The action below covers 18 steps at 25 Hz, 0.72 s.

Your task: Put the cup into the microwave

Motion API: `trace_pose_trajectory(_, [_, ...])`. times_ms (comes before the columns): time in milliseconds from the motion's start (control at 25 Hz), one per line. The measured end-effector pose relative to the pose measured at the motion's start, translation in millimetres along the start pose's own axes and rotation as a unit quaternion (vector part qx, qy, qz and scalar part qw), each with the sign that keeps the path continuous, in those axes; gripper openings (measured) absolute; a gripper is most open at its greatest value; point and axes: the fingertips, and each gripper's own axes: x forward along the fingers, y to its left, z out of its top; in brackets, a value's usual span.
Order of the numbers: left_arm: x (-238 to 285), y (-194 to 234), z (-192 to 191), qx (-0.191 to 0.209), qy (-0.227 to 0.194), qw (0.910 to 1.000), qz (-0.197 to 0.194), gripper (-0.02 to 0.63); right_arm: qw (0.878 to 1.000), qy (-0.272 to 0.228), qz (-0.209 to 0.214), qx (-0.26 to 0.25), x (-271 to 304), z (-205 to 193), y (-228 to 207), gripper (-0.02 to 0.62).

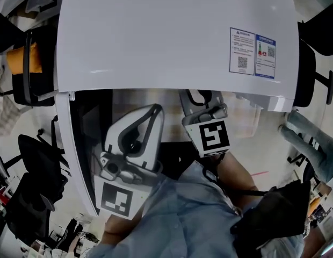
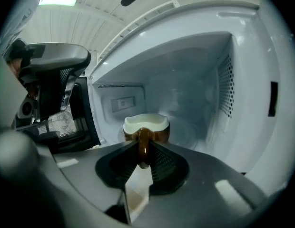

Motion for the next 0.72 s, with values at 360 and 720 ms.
trace_pose_trajectory(360, [3.1, 25.1, 3.4, -0.005, 0.007, 0.9999, 0.014, 0.005, 1.0, -0.005, -0.01, -0.01, 37.8, 15.5, -6.2, 0.052])
trace_pose_trajectory(720, [-3.6, 30.9, 7.0, -0.012, 0.006, 0.9997, 0.019, 0.005, 0.999, 0.006, -0.03, -0.023, 49.0, 13.7, -9.9, 0.058])
